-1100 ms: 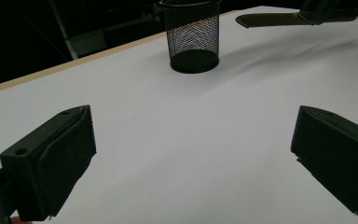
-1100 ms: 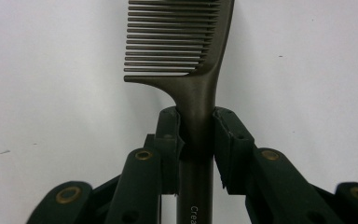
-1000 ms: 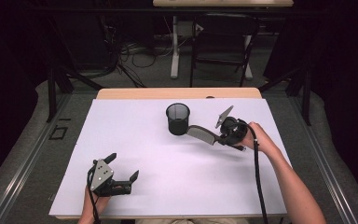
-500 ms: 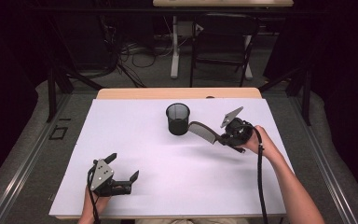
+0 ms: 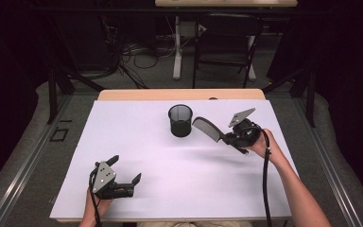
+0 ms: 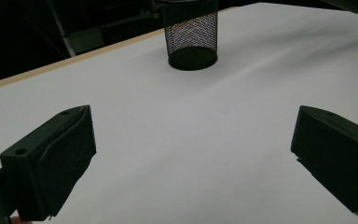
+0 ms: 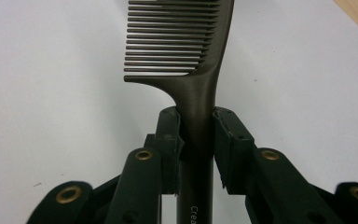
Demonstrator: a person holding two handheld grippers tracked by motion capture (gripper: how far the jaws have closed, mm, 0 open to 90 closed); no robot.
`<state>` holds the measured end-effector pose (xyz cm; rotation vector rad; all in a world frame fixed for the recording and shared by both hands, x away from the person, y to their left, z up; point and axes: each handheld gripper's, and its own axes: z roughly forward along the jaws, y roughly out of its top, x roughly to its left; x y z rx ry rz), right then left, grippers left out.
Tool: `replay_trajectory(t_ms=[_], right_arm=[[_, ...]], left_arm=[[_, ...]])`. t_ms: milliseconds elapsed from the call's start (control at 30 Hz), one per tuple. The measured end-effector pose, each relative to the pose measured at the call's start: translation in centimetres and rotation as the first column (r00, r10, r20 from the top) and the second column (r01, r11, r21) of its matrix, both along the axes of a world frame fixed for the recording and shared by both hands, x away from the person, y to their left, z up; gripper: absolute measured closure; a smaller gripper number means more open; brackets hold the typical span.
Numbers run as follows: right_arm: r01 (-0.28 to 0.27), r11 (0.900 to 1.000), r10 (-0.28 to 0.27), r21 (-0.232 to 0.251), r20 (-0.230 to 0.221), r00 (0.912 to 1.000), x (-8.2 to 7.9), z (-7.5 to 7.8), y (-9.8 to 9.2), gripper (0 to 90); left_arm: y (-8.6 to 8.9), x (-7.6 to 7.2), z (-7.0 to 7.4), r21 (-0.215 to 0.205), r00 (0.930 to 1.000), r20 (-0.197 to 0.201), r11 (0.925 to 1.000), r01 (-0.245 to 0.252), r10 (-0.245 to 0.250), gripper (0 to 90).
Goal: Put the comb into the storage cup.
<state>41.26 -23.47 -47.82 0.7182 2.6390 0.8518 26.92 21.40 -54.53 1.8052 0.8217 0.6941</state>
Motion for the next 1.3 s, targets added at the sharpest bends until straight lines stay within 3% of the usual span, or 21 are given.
replay_trajectory(t_ms=[967,1300], right_arm=[[0.046,0.991,-0.054,0.122,0.063,0.9966,-0.03,0.07,0.27,73.0],[0.072,0.982,-0.090,0.175,0.094,0.9915,-0.08,0.20,0.48,73.0]], left_arm=[[0.05,-0.02,0.04,0.001,1.0000,0.006,1.0000,0.000,0.000,0.0],[0.00,-0.07,0.08,-0.004,0.9999,0.011,1.0000,-0.002,0.002,0.0]])
